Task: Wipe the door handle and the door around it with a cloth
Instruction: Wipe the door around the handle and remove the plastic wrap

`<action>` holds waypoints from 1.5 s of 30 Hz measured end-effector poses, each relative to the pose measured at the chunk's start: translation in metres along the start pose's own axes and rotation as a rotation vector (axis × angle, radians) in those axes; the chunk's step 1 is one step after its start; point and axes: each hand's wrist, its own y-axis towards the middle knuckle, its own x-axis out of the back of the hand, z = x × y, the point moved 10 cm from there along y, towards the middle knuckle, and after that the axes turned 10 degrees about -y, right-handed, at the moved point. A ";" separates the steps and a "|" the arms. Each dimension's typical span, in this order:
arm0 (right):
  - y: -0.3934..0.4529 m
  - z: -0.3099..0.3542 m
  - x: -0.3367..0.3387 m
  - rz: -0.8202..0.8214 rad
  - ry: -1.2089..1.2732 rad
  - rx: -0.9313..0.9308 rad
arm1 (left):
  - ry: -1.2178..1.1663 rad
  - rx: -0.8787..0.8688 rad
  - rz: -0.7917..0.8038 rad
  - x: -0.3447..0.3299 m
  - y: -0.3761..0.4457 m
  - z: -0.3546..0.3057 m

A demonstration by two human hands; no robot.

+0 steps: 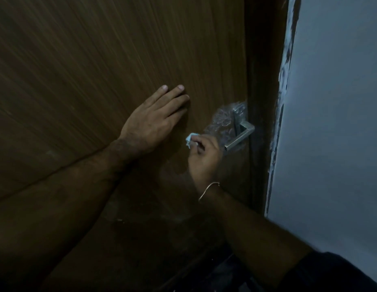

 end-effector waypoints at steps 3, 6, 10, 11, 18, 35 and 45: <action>-0.017 -0.035 0.010 -0.019 -0.037 -0.216 | 0.023 0.004 0.021 -0.002 -0.001 0.001; -0.015 -0.037 0.008 -0.078 0.002 -0.289 | 0.020 -0.007 0.021 -0.002 0.000 0.001; -0.034 -0.023 -0.016 0.078 0.042 -0.089 | -0.006 -0.002 -0.005 -0.002 -0.001 0.000; -0.039 -0.040 -0.013 0.068 0.001 -0.152 | -0.010 -0.001 -0.002 -0.002 -0.002 0.000; -0.029 -0.071 0.003 -0.077 -0.099 -0.325 | -0.032 -0.017 -0.022 0.000 -0.002 -0.001; -0.063 -0.092 -0.008 -0.095 -0.032 -0.523 | -0.056 -0.043 0.018 0.000 -0.003 -0.004; -0.082 -0.073 -0.027 0.040 -0.017 -0.458 | -0.014 -0.016 0.042 -0.002 -0.002 -0.003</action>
